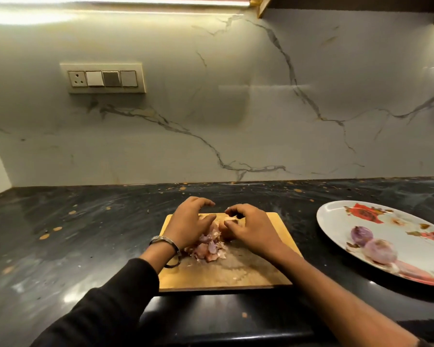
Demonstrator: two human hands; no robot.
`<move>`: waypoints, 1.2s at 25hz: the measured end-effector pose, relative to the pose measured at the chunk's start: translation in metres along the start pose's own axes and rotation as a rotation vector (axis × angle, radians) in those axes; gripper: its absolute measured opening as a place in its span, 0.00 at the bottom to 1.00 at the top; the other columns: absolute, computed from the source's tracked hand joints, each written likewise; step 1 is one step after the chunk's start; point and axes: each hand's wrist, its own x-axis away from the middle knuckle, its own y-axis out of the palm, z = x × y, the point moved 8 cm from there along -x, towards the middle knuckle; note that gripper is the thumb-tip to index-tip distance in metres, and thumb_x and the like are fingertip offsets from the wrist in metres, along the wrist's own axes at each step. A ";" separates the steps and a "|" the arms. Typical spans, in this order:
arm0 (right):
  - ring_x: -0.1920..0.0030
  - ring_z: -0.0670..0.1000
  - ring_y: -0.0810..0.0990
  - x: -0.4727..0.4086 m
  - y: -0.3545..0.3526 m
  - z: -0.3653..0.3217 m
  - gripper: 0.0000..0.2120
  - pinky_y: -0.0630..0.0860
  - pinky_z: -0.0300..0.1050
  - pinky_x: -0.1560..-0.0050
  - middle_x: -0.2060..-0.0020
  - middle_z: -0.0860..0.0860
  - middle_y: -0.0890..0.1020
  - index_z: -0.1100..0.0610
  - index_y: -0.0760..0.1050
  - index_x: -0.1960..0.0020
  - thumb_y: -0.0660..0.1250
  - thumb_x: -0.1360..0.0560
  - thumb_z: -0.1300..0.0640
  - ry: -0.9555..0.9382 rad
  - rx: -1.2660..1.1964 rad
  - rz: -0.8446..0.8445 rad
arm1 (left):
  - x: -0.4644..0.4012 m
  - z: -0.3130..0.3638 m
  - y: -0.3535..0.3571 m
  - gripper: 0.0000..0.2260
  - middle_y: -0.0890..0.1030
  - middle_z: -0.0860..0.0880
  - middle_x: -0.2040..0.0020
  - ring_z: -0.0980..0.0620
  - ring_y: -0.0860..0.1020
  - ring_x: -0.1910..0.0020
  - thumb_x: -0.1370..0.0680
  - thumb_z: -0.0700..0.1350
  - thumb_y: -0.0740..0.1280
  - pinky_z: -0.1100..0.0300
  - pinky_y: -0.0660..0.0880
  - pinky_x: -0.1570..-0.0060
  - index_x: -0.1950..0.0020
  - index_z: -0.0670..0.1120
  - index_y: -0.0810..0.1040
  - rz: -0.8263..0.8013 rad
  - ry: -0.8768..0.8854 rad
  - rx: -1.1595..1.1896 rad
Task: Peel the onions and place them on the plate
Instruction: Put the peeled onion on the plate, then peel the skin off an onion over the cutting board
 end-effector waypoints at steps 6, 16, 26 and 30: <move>0.37 0.48 0.76 -0.029 0.044 -0.019 0.19 0.67 0.51 0.35 0.38 0.44 0.81 0.47 0.76 0.33 0.68 0.22 0.45 -0.020 0.131 -0.080 | 0.010 -0.056 0.011 0.18 0.80 0.54 0.41 0.56 0.77 0.42 0.21 0.55 0.67 0.57 0.76 0.40 0.33 0.50 0.76 -0.214 -0.143 0.224; 0.46 0.38 0.77 -0.039 0.049 -0.031 0.29 0.75 0.37 0.42 0.39 0.46 0.81 0.49 0.74 0.31 0.78 0.30 0.51 -0.210 -0.088 -0.169 | 0.003 -0.057 -0.003 0.11 0.82 0.48 0.47 0.54 0.80 0.52 0.21 0.52 0.66 0.58 0.77 0.53 0.41 0.50 0.78 -0.121 -0.159 0.685; 0.49 0.41 0.78 -0.063 0.045 -0.025 0.12 0.75 0.36 0.49 0.50 0.44 0.81 0.53 0.81 0.39 0.67 0.21 0.51 -0.134 -0.245 -0.027 | -0.002 -0.057 0.012 0.25 0.85 0.40 0.51 0.43 0.83 0.59 0.21 0.62 0.57 0.60 0.75 0.65 0.39 0.42 0.76 -0.245 -0.307 1.022; 0.47 0.43 0.80 -0.055 0.046 -0.022 0.14 0.79 0.39 0.51 0.46 0.46 0.82 0.53 0.80 0.36 0.67 0.20 0.55 -0.131 -0.331 -0.023 | -0.001 -0.061 0.013 0.23 0.84 0.39 0.50 0.44 0.82 0.61 0.19 0.61 0.56 0.60 0.76 0.65 0.40 0.45 0.77 -0.242 -0.313 1.076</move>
